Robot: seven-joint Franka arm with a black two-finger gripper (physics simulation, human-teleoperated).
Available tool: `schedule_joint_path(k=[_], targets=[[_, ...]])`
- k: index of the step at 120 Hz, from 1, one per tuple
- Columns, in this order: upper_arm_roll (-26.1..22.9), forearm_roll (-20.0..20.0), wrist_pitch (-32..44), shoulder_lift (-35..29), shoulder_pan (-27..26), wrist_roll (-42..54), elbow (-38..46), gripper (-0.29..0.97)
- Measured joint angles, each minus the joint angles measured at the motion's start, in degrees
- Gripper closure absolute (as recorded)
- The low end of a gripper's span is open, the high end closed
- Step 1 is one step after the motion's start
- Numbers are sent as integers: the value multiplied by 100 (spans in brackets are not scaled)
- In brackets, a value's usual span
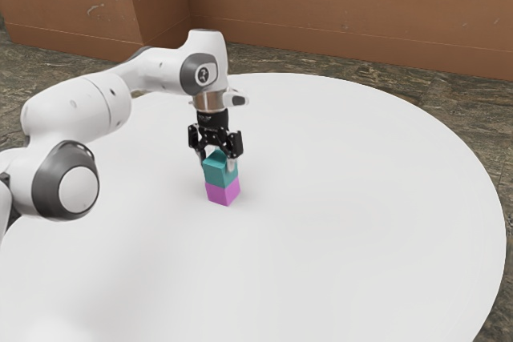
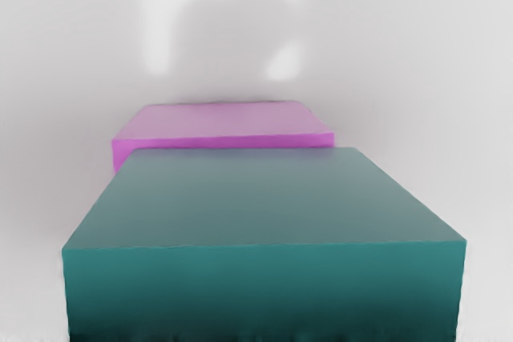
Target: Pick up the blue block with one arm, and put the blue block on the pink block with one arm
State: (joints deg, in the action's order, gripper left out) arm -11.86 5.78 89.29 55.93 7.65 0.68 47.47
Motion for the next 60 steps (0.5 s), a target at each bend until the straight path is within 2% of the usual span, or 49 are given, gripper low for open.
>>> schedule_joint_path(k=[38,60], targets=[[38,-28,-98,-569,-8,19,30,1],[46,-55,-168,-656,-9,34,71,0]])
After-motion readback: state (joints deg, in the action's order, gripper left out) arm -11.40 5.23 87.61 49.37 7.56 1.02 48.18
